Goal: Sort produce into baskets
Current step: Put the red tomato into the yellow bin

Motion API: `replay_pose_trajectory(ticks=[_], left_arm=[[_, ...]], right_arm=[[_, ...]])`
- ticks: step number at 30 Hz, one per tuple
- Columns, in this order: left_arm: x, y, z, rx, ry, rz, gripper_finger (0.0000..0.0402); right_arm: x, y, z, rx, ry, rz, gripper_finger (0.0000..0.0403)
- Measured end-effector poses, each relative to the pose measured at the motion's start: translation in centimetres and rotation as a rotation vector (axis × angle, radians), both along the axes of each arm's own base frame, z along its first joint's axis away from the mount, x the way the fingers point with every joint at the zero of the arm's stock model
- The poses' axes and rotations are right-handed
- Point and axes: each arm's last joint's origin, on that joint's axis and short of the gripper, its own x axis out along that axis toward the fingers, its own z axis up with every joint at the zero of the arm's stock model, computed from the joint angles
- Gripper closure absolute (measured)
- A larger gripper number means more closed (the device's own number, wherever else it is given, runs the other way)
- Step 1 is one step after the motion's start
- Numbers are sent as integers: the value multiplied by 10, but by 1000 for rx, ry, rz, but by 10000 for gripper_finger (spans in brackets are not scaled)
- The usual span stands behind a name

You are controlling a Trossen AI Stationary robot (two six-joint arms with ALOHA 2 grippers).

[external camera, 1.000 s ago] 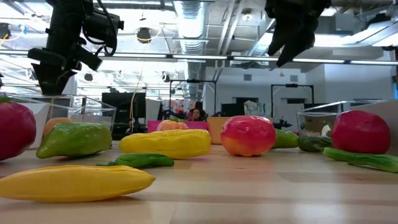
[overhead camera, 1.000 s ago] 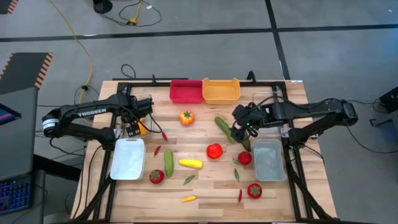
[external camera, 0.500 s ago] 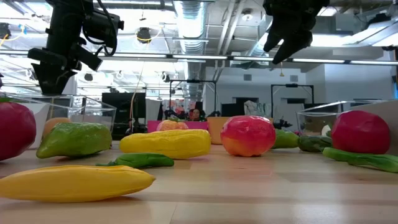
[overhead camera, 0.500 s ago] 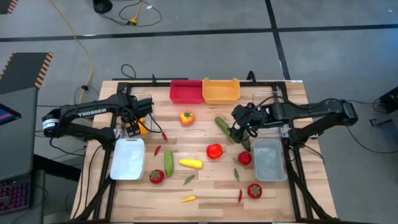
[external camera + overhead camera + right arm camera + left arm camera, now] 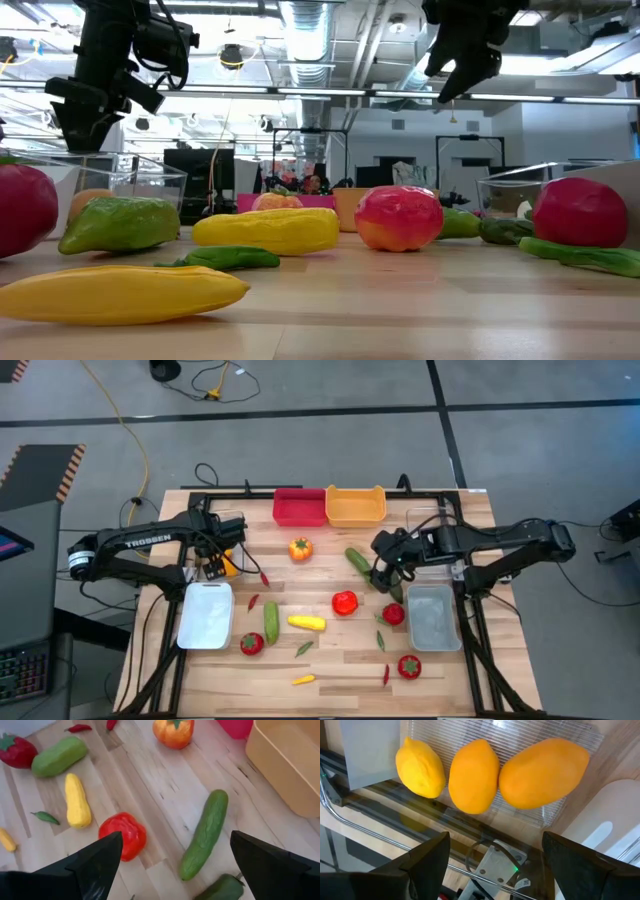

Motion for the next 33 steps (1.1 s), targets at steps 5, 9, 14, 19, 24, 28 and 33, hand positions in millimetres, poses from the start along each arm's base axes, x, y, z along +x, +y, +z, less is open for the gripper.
replay_pose_trajectory(ticks=[5,9,14,19,24,28,33], left_arm=[[0,0,0,0,0,0,97],[0,0,0,0,-1,0,97],[1,0,0,2,-6,0,97],[1,0,0,3,-7,2,97],[1,0,0,5,-10,7,97],[1,1,0,8,-16,8,97],[3,1,0,13,-28,8,97]], right_arm=[[2,0,1,2,-26,0,4],[3,0,2,2,-42,0,6],[3,4,3,2,-43,14,5],[4,14,3,6,-60,55,5],[18,25,-4,-7,-82,111,6],[37,35,-23,-58,-29,198,6],[60,45,-57,-124,76,304,6]])
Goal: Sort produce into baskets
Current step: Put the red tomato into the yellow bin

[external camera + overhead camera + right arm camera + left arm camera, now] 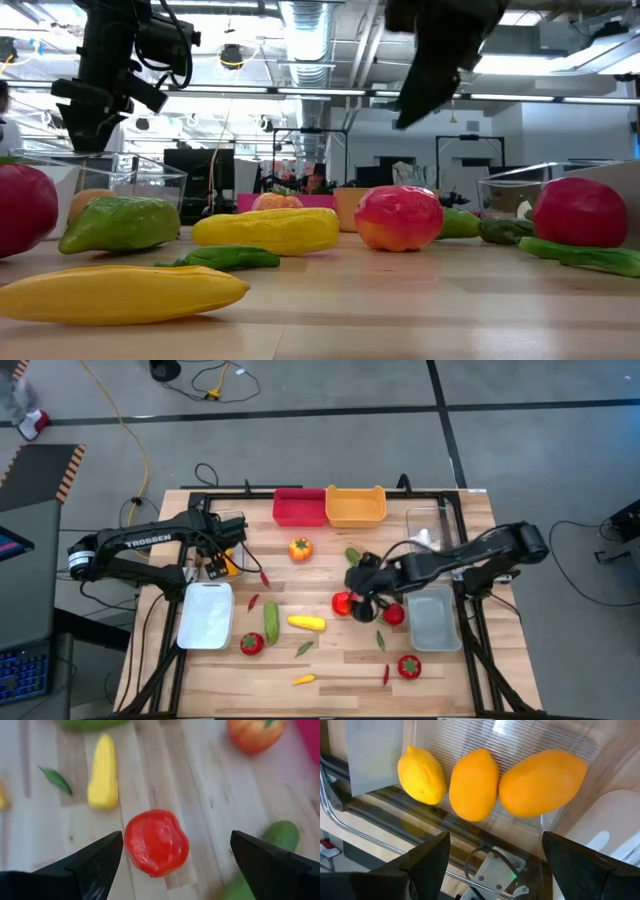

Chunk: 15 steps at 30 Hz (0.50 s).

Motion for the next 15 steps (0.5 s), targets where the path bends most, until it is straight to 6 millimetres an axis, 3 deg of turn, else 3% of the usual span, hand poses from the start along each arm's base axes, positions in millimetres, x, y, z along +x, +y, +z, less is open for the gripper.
replay_pose_trajectory(ticks=[5,15], left_arm=[[0,0,0,0,0,0,97],[3,1,0,13,-28,0,97]], right_arm=[[16,3,-26,-24,89,11,6],[31,5,-46,32,161,93,6]])
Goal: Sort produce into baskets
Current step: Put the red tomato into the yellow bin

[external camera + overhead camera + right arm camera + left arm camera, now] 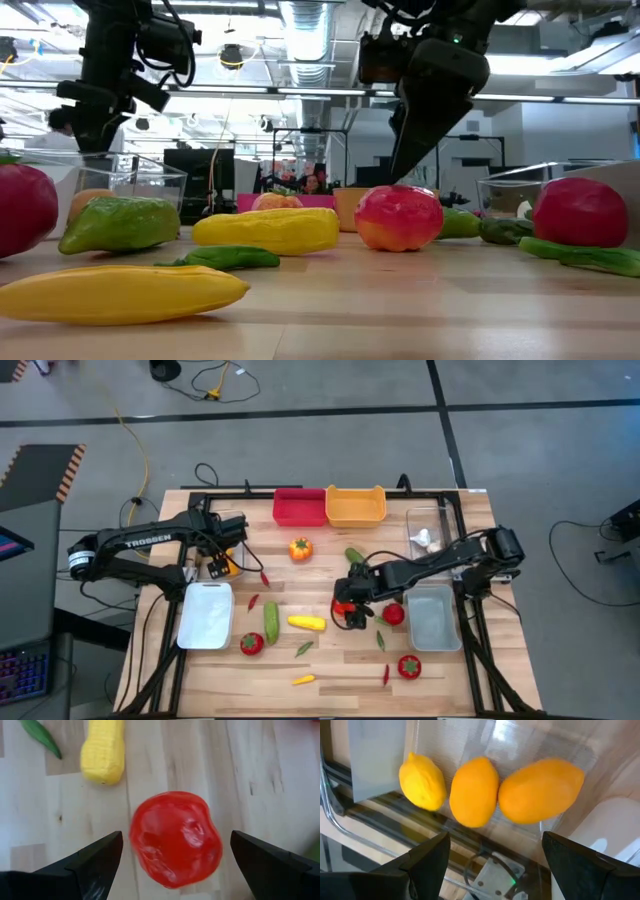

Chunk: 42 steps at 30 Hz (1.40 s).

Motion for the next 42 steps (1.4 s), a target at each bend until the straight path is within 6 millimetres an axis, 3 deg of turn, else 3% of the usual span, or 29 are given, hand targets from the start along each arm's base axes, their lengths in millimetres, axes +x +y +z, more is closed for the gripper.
replay_pose_trajectory(ticks=[8,19,30,42], left_arm=[[2,1,0,8,-19,0,97],[2,1,0,7,-19,0,97],[2,1,0,5,-20,0,97],[2,1,0,5,-20,0,97]], right_arm=[[0,-5,-2,-1,-1,-14,6],[14,-1,-39,24,79,26,9],[14,-1,-40,25,78,22,66],[21,0,-29,27,60,29,70]])
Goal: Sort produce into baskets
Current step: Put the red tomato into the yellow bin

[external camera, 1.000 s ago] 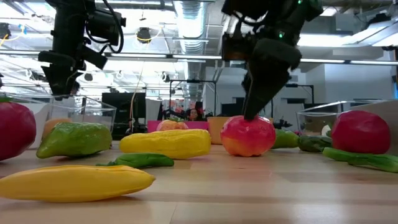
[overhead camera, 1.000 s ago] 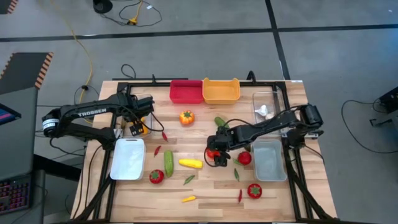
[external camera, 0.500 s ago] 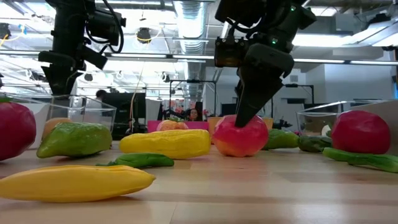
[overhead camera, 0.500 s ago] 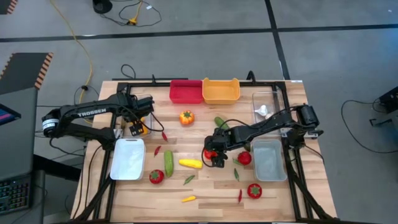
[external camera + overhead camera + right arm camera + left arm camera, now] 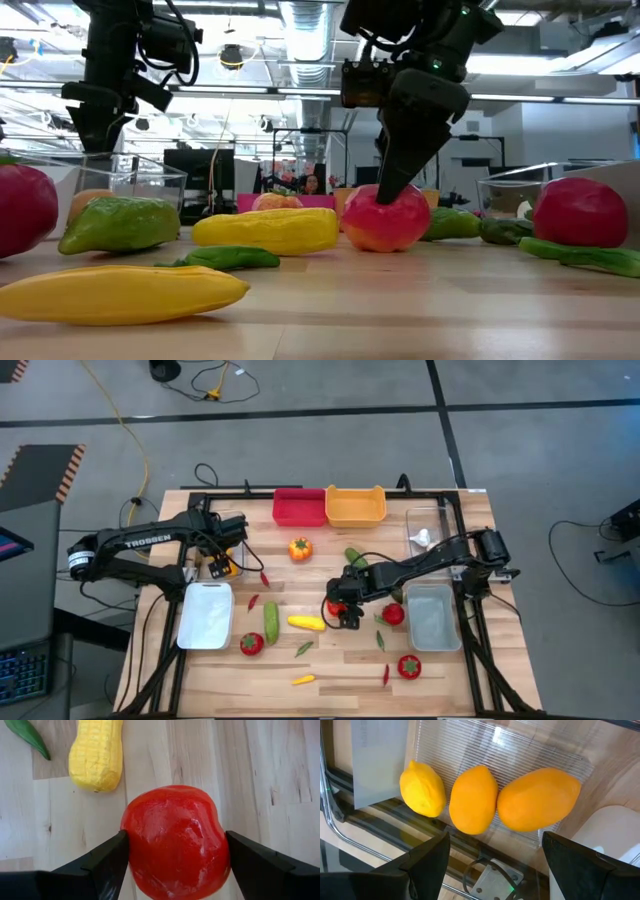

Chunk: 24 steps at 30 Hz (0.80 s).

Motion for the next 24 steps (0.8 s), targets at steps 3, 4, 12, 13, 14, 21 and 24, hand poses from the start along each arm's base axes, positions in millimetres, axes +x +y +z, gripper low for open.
replay_pose_trajectory(ticks=[3,4,12,13,14,21,24], left_arm=[[0,0,0,0,0,0,97],[0,0,0,0,0,0,97],[0,0,0,0,-2,0,97],[0,0,0,0,-3,0,97],[0,0,0,0,-3,0,97],[0,0,0,1,-3,0,97],[1,0,0,3,-8,0,97]], right_arm=[[4,1,8,-8,6,23,70],[5,1,10,-10,8,26,70],[13,-10,33,-23,10,24,71],[14,-12,36,-28,10,29,71],[15,-14,39,-31,9,31,71],[21,-46,61,-103,12,32,71],[22,-68,70,-163,20,2,71]])
